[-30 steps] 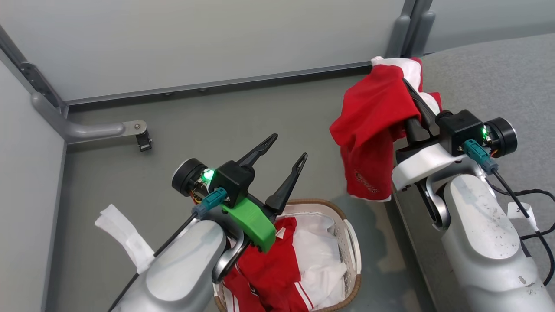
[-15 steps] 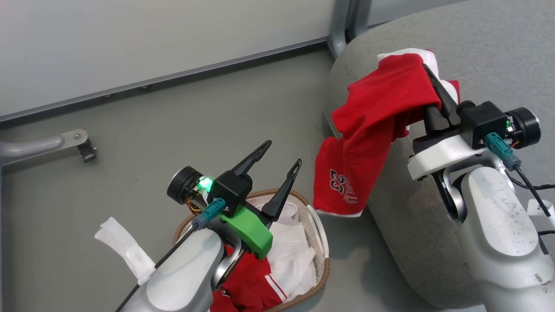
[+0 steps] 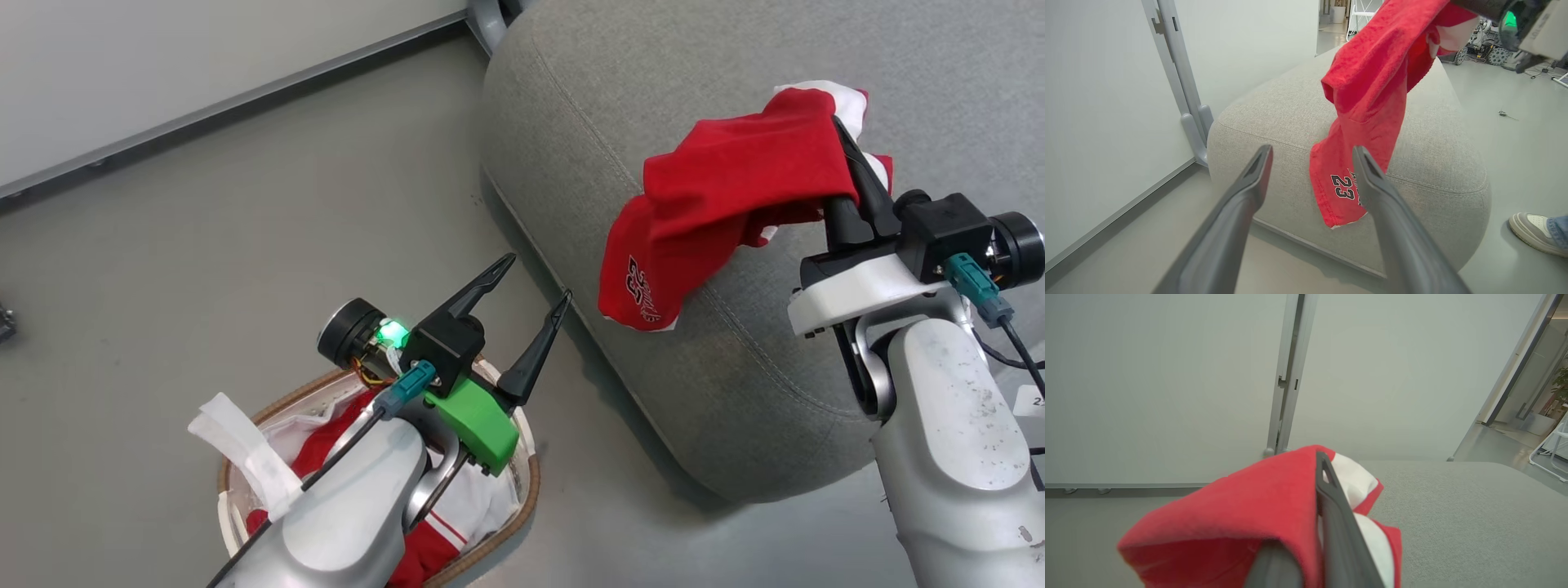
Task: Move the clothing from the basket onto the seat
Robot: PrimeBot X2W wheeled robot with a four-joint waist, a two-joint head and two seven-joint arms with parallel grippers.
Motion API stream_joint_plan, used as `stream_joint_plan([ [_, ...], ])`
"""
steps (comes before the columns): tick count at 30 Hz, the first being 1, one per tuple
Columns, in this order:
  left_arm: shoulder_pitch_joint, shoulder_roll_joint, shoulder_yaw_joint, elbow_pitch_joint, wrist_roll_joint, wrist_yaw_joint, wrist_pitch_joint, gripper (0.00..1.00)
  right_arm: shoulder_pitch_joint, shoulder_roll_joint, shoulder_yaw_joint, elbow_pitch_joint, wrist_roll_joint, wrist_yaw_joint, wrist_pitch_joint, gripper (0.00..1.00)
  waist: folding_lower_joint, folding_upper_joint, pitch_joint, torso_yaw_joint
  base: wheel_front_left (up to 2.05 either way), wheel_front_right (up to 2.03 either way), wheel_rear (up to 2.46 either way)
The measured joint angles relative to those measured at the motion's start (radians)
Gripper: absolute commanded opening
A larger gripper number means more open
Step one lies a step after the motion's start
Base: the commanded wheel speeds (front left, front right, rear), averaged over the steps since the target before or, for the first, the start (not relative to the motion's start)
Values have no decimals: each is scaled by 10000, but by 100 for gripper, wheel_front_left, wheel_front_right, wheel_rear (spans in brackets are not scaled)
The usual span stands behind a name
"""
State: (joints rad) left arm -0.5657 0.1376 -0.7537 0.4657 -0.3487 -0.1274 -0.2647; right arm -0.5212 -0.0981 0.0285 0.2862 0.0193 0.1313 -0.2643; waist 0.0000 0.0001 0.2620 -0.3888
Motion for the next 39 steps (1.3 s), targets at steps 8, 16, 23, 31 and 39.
stream_joint_plan([
  [8,-315,8,-295,23,35,-13,0,100,-117,-75,136,182,-107,0,0,0,0,0,721,-334,0,0,0],
  [16,-851,38,-355,-142,98,-15,0,100,-1829,-1087,-180,374,-384,2,0,0,0,0,1244,266,0,0,0],
  [23,-1283,-81,-332,-426,324,-15,0,100,-4200,-2552,-1114,880,-261,2,0,0,0,0,1855,1041,0,0,0],
  [31,-1880,-268,-548,-986,508,-17,0,100,-6718,-4943,-1509,2159,-399,2,46,0,1,0,2841,1993,0,0,0],
  [39,-2242,-234,-443,-1452,621,46,0,100,-8077,-6119,-1662,3929,-554,2,253,0,1,0,4091,2678,0,0,0],
])
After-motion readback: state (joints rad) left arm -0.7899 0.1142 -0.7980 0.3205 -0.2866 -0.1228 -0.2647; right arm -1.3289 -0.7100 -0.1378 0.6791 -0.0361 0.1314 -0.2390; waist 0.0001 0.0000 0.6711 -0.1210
